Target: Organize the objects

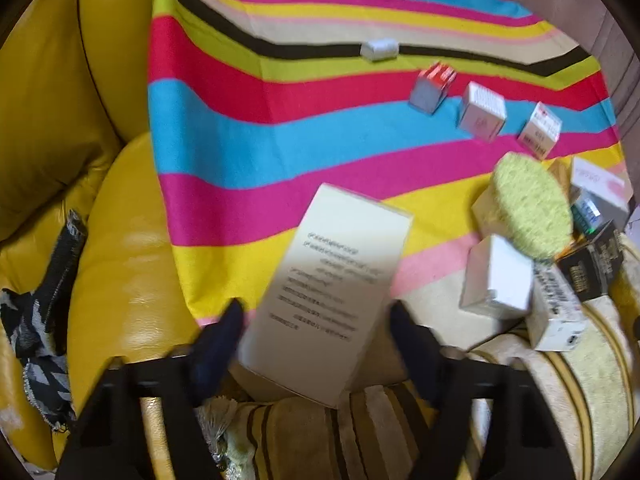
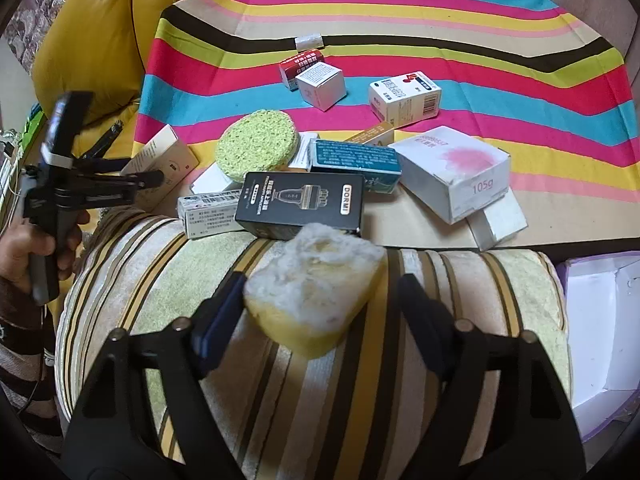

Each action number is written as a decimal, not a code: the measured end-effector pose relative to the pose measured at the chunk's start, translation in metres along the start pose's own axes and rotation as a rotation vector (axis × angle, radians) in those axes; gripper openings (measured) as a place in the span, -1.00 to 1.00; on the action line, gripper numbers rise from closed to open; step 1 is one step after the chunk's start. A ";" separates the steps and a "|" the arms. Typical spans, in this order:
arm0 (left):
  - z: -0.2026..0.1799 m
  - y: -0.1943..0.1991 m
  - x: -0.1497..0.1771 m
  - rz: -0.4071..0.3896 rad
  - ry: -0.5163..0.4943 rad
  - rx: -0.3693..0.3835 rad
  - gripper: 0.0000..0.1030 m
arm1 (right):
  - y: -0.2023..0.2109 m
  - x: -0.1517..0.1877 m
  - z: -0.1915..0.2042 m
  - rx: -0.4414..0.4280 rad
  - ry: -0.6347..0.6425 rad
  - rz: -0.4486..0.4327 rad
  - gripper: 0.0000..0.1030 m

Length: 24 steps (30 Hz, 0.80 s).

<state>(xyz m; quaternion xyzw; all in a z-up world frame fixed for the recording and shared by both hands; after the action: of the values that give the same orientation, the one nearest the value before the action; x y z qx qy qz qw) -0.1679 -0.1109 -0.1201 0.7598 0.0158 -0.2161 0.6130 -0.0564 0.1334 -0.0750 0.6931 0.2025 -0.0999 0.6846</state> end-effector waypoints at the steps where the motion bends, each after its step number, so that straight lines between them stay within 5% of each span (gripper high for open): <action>1: -0.001 0.000 0.000 -0.004 0.002 0.006 0.20 | 0.000 0.000 0.000 -0.006 -0.002 -0.001 0.40; 5: -0.006 0.004 0.003 -0.024 0.002 0.020 0.03 | 0.002 0.002 0.002 -0.030 0.004 -0.011 0.26; 24: -0.060 0.072 -0.012 -0.221 0.041 0.035 0.03 | 0.035 0.004 -0.015 -0.026 0.006 -0.133 0.16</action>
<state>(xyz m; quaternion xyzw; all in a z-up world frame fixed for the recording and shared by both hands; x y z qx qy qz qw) -0.1401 -0.0698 -0.0401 0.7682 0.1083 -0.2671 0.5717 -0.0401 0.1499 -0.0446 0.6694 0.2517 -0.1404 0.6847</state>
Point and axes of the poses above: each gripper's, at about its wrist camera, not at the fingertips, and y roughly against the way its jaws point, z to its left, x to its underside, the point moved 9 cm from there along -y, roughly the way its jaws point, and after that the axes turned 13 degrees about x, right-handed, at the moved point
